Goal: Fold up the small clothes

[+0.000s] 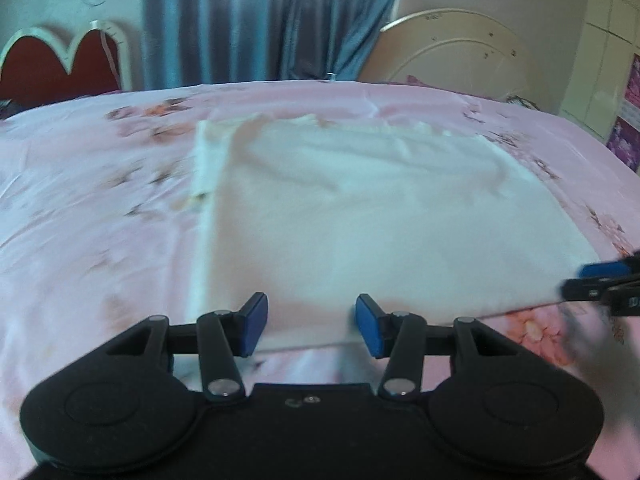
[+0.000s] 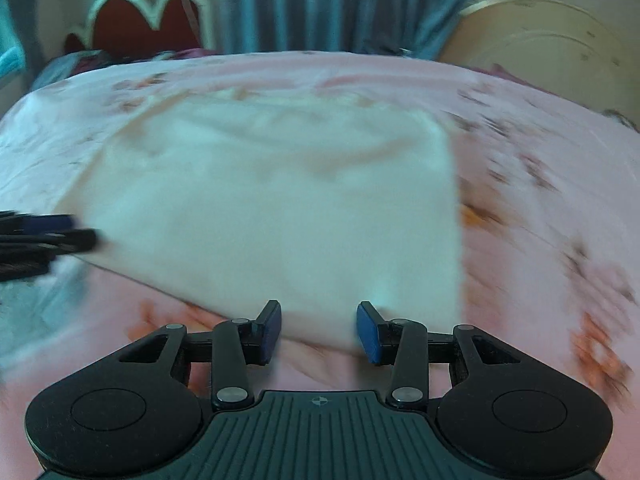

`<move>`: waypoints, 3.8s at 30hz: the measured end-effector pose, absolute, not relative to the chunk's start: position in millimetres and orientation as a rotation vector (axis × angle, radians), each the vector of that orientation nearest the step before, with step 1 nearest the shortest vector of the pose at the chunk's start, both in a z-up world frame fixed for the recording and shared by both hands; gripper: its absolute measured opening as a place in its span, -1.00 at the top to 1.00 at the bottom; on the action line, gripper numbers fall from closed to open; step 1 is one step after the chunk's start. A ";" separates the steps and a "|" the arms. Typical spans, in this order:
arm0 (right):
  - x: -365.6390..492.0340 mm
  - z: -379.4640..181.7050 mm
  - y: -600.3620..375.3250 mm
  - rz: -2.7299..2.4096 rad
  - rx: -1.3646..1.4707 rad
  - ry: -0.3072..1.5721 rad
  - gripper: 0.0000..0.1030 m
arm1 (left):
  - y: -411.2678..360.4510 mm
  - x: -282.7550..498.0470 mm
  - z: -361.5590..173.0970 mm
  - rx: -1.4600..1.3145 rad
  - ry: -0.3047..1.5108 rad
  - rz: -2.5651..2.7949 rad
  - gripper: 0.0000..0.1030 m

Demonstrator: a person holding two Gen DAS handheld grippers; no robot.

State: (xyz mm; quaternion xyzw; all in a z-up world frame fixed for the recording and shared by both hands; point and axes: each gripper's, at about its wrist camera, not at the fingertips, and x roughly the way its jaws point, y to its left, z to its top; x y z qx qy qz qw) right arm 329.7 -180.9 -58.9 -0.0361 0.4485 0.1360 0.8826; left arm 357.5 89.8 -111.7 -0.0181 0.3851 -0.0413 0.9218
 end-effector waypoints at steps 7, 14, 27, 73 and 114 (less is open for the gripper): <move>316.5 -38.6 -208.1 0.244 0.008 0.867 0.20 | 101.0 350.3 -105.2 -0.049 0.784 -0.054 0.12; 339.1 -57.6 -215.5 0.180 0.035 0.942 0.67 | 101.5 351.6 -110.4 -0.050 0.798 -0.052 0.12; 329.1 -57.8 -219.8 0.176 0.031 0.930 0.67 | 104.1 350.2 -112.6 -0.056 0.797 -0.057 0.11; 448.0 -58.4 -86.8 0.441 0.087 0.925 0.87 | 163.3 335.0 -159.3 -1.020 0.509 0.193 0.64; 438.3 -40.4 -329.6 0.563 0.596 0.853 0.17 | -17.1 437.6 -49.9 -0.341 0.750 -0.092 0.47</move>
